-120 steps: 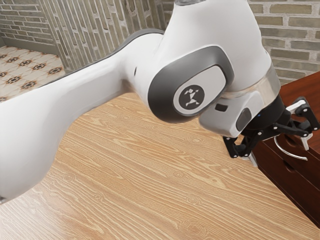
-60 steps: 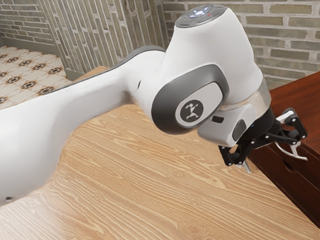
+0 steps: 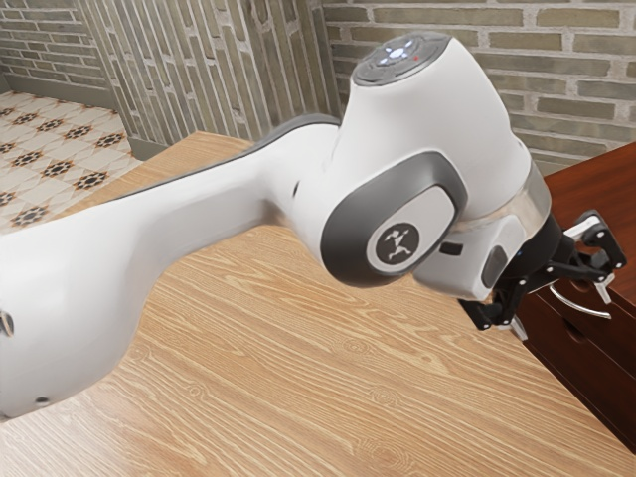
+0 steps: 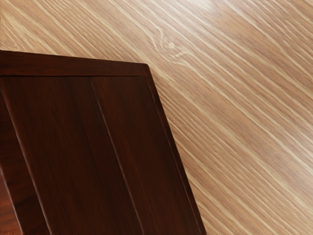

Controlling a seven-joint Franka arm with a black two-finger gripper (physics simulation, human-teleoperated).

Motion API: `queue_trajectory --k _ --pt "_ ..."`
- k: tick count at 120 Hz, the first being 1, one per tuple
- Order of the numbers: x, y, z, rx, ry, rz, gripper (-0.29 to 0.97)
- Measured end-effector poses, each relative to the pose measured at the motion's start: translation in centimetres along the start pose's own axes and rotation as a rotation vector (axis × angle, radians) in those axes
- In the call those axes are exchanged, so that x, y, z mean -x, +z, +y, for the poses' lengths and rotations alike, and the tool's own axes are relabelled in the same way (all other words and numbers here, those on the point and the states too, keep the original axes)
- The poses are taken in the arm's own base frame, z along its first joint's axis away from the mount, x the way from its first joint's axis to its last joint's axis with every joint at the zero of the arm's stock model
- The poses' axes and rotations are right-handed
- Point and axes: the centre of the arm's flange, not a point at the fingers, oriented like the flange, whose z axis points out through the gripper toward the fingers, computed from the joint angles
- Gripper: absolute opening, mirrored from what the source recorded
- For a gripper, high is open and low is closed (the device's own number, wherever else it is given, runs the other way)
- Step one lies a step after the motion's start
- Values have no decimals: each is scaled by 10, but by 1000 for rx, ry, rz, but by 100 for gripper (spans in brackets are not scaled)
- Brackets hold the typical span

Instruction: Pull the drawer handle with one arm to open the drawer

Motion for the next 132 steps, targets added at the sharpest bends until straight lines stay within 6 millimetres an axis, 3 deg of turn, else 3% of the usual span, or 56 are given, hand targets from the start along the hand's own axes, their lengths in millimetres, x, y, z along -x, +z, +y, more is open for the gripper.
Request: queue_trajectory --k 38,55,77,107,132 --pt "-15 7 4 8 15 7 49" --pt "-7 -5 -2 -20 -2 -8 48" --pt "4 16 -1 1 -25 -10 47" --pt "16 14 0 -9 -47 -21 51" --pt "16 25 2 5 -51 -18 51"
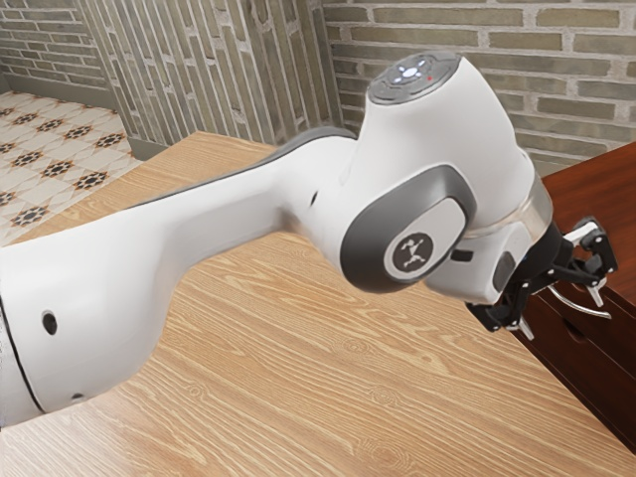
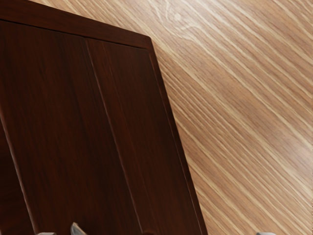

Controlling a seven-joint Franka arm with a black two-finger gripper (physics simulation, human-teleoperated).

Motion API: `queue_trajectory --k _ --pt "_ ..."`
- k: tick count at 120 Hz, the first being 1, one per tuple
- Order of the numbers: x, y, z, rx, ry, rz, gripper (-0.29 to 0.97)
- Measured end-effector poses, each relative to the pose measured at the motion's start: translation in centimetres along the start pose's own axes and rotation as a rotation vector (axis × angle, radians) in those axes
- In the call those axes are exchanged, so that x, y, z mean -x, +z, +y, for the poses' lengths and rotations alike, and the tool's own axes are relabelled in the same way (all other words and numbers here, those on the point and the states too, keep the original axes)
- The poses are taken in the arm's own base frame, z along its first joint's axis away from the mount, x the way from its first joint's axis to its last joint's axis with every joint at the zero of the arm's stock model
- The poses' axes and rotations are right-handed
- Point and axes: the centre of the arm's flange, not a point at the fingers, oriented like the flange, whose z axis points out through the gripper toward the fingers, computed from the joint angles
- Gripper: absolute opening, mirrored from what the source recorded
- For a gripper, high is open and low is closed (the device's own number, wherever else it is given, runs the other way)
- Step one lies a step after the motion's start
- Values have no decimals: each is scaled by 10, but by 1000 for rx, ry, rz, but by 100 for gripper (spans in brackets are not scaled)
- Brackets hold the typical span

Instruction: Pull the drawer handle with one arm to open the drawer

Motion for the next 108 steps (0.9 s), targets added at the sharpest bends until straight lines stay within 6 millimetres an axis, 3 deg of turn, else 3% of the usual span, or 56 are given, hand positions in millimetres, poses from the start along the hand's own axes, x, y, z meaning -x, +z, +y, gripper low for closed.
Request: queue_trajectory --k 42,63,108 --pt "22 11 8 12 -35 -13 49" --pt "21 19 7 13 -35 -10 49" --pt "40 31 9 10 -61 -15 49"
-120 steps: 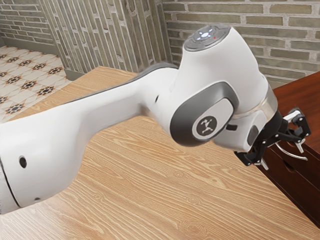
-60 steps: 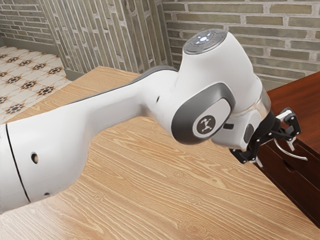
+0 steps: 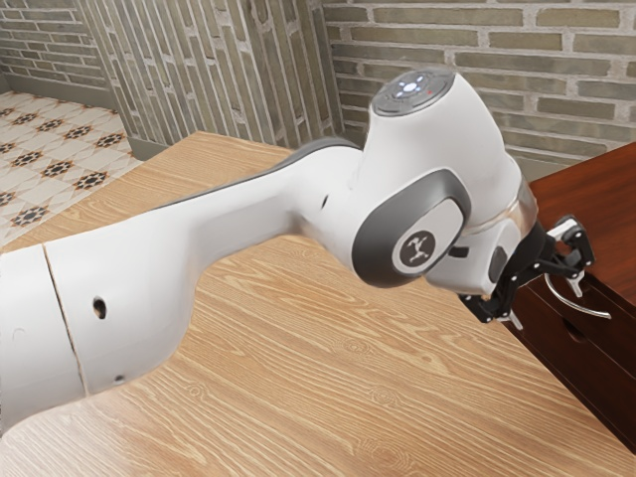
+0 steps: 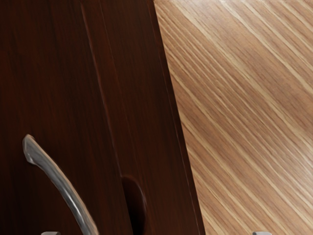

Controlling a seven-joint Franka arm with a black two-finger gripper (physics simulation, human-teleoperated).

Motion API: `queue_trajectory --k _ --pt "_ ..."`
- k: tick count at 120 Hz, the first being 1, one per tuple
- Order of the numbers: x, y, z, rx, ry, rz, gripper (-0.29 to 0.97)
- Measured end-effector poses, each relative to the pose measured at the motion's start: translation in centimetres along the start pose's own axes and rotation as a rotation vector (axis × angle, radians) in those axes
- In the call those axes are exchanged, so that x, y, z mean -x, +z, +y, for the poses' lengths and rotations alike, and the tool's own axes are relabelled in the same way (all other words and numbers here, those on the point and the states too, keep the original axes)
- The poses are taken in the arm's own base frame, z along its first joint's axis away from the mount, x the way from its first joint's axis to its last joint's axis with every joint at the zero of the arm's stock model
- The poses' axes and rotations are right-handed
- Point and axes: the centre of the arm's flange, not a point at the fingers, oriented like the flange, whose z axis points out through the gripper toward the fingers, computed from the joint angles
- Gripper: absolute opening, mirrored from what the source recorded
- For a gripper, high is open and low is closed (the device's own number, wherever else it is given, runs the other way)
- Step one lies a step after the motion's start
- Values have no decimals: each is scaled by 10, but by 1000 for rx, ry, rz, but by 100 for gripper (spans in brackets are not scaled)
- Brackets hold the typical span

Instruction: Pull the drawer handle with one arm to open the drawer

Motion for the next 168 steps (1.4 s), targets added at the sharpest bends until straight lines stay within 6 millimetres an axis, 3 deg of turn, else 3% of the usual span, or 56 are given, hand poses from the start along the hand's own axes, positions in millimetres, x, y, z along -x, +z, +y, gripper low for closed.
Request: queue_trajectory --k 62,93,116,135,153,168 --pt "8 20 8 19 -9 36 55" --pt "16 -2 29 35 -12 4 46" --pt "17 11 42 62 -18 9 59" --pt "9 -12 55 53 -11 -3 38" --pt "-3 -24 72 62 10 -25 53" --pt "-8 -31 83 64 3 -40 56"
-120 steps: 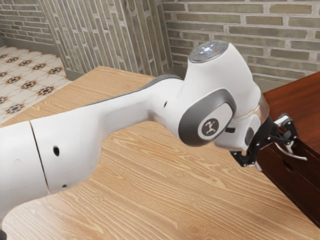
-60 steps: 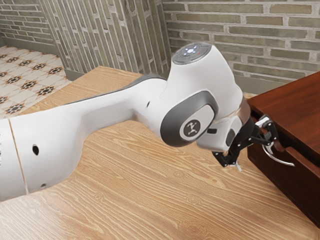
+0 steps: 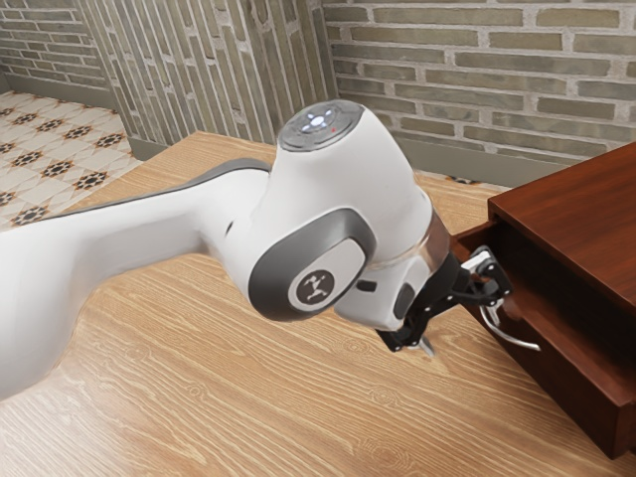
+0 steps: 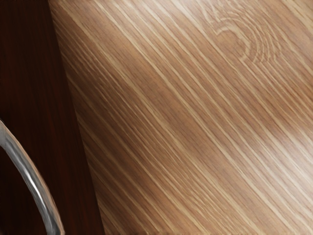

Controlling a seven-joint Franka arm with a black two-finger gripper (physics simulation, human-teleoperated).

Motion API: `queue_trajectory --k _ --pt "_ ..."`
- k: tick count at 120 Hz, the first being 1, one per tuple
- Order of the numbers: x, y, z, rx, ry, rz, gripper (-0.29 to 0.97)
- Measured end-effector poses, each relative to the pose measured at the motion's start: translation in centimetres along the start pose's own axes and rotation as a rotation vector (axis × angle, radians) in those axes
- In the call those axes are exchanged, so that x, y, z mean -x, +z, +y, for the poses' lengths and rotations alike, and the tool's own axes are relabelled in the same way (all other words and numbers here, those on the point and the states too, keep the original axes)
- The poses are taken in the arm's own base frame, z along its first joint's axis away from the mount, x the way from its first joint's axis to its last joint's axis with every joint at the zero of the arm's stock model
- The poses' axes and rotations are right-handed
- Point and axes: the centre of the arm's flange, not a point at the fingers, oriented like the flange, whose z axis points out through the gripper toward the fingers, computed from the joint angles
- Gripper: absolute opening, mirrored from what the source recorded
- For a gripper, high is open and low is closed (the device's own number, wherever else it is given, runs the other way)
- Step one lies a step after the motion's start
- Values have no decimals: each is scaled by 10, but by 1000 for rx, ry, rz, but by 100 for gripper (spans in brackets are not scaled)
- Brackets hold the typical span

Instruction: Pull the drawer handle with one arm to open the drawer

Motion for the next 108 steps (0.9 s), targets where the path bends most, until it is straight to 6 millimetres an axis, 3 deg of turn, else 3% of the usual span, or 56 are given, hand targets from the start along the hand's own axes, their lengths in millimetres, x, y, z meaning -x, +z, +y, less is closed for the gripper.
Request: queue_trajectory --k 33,69,108 --pt "-16 -7 30 32 9 -27 66" --pt "-18 -15 46 20 6 1 66" --pt "-7 -15 80 25 -5 37 68"
